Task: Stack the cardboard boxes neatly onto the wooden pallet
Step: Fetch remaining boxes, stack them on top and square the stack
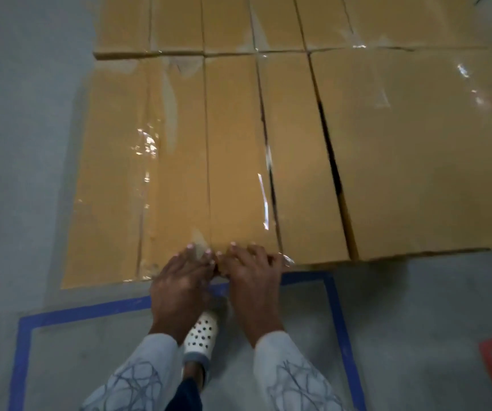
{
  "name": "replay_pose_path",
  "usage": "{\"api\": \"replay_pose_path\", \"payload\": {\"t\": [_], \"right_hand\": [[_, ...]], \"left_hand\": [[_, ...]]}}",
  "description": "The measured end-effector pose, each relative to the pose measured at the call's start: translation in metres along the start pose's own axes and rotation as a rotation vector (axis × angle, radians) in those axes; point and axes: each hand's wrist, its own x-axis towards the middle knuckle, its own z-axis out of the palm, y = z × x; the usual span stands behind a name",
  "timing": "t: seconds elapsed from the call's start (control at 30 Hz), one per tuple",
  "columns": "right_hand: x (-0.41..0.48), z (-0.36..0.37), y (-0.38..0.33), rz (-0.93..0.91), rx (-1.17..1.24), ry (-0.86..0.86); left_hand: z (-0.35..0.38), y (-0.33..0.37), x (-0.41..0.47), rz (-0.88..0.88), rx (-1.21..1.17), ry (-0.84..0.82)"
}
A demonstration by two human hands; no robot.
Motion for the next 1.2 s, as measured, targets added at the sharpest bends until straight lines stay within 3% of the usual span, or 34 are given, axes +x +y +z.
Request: {"api": "replay_pose_path", "payload": {"t": [0.17,0.37,0.53,0.67,0.87,1.2], "right_hand": [[-0.005,-0.037,0.032,0.007,0.043,0.076],[-0.040,-0.073,0.186,0.108,-0.018,0.331],[-0.039,-0.087,0.285,0.058,-0.075,0.228],[-0.028,-0.087,0.292,0.019,-0.051,0.145],[-0.030,-0.074,0.296,-0.029,-0.011,0.237],[-0.023,-0.070,0.290,-0.007,0.030,0.293]], "left_hand": [[0.005,0.054,-0.007,-0.252,0.022,-0.186],[0.042,0.172,0.029,-0.037,-0.102,-0.205],[0.089,0.237,0.070,0.010,-0.077,-0.302],[0.101,0.252,0.077,-0.056,-0.033,-0.316],[0.108,0.241,0.071,0.016,-0.092,-0.172],[0.110,0.230,0.072,0.116,-0.031,-0.198]]}}
